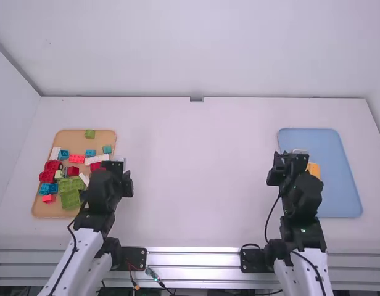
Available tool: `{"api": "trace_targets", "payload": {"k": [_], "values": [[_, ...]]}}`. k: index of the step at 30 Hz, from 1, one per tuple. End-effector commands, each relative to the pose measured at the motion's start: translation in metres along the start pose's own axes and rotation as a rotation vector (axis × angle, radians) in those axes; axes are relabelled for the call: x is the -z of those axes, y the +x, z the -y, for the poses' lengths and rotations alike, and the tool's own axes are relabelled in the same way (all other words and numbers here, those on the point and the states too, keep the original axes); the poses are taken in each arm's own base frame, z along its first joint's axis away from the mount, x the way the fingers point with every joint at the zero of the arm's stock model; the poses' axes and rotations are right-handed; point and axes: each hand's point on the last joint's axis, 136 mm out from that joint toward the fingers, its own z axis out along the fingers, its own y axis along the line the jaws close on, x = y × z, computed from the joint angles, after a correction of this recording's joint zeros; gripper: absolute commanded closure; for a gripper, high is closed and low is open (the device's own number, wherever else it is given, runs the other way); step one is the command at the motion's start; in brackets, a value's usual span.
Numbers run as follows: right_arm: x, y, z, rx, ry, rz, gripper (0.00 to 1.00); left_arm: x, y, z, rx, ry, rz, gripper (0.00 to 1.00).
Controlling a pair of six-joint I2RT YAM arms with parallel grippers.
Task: Assemble lego blocks to make yellow taxi
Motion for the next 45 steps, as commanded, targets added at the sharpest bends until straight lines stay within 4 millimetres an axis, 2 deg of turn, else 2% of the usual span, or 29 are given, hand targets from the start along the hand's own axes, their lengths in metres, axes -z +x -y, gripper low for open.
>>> {"api": "trace_targets", "payload": {"k": [1, 7, 9, 12, 19, 33, 45], "values": [[0.003, 0.014, 0.000, -0.004, 0.002, 0.000, 0.81, 0.001, 0.014, -0.002, -0.002, -0.011, 0.001, 0.81], [0.006, 0.042, 0.000, -0.004, 0.002, 0.000, 0.92, 0.001, 0.044, -0.002, -0.002, -0.011, 0.001, 0.93], [0.007, 0.051, 0.000, -0.004, 0.002, 0.000, 0.95, 0.001, 0.047, -0.002, -0.002, -0.011, 0.015, 0.96], [0.007, 0.062, 0.000, -0.004, 0.002, 0.000, 1.00, 0.004, 0.037, -0.002, -0.003, -0.011, 0.064, 1.00], [0.006, 0.089, 0.000, -0.004, 0.002, 0.003, 1.00, 0.015, 0.010, -0.001, -0.003, -0.010, 0.191, 1.00], [0.017, 0.057, 0.000, -0.002, 0.002, 0.153, 1.00, 0.037, -0.027, -0.001, -0.004, -0.010, 0.378, 1.00], [0.017, 0.057, 0.000, -0.002, 0.002, 0.153, 1.00, 0.052, -0.045, -0.001, -0.005, -0.010, 0.484, 1.00]]}}
